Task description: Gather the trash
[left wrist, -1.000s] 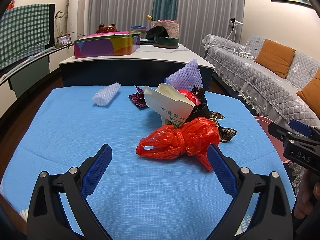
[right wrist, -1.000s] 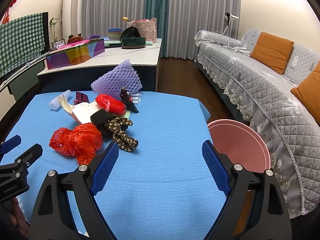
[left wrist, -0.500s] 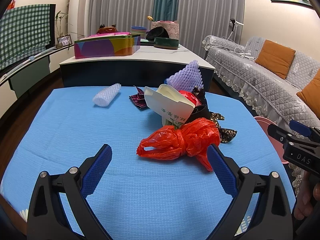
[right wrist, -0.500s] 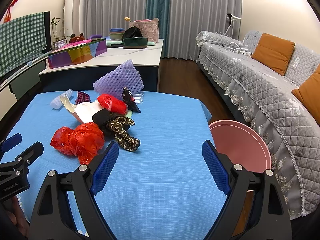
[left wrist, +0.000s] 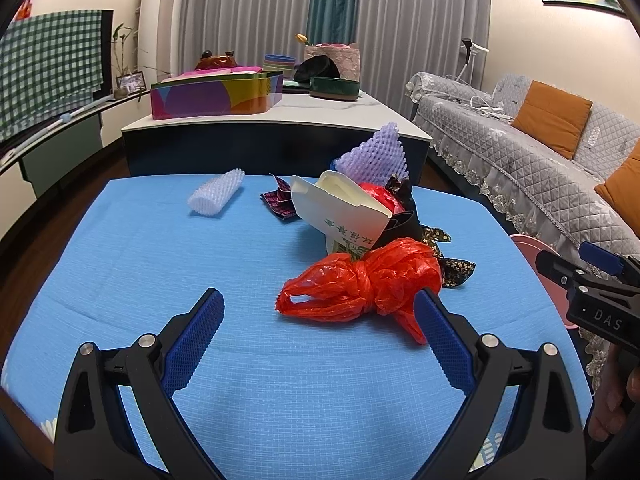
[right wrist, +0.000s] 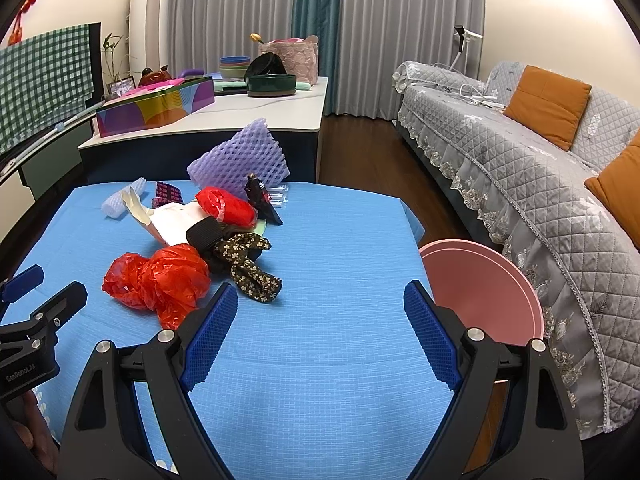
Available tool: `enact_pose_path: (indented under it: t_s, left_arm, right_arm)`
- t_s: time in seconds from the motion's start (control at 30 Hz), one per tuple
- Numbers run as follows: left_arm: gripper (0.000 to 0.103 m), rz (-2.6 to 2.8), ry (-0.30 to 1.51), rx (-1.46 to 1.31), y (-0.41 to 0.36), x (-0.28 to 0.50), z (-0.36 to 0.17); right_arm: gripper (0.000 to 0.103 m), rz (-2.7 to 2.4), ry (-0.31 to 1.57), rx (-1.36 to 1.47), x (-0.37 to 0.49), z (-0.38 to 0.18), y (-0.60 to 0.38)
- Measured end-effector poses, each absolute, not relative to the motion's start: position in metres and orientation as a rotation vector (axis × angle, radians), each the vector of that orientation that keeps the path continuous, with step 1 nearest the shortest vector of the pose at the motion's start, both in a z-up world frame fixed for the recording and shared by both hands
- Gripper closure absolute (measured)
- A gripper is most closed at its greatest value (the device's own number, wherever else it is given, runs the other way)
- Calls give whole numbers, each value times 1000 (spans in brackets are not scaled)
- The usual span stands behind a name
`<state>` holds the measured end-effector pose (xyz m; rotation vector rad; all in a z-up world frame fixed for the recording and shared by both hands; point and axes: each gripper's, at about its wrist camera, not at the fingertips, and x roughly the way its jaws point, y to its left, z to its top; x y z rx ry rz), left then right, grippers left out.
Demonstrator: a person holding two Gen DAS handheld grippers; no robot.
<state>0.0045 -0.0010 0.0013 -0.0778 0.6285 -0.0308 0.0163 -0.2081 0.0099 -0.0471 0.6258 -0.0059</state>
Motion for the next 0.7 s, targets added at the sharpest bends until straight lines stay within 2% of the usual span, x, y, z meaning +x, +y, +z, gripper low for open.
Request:
enact_pose_path:
  t_s: [0.2, 0.3, 0.37, 0.53, 0.7]
  left_arm:
    - [13, -11, 626, -104, 3, 6, 3]
    - [15, -7, 628, -111, 3, 10, 1]
    - [17, -5, 629, -110, 2, 13, -1]
    - [18, -2, 653, -160, 8, 31, -6]
    - [18, 15, 670, -165, 8, 50, -10]
  right_arm:
    - [21, 20, 638, -18, 18, 8, -209]
    - [28, 37, 635, 9, 22, 9, -211]
    - [37, 51, 639, 24, 28, 8, -212]
    - [48, 96, 664, 56, 44, 1, -212]
    - [47, 142, 698, 80, 64, -7, -210]
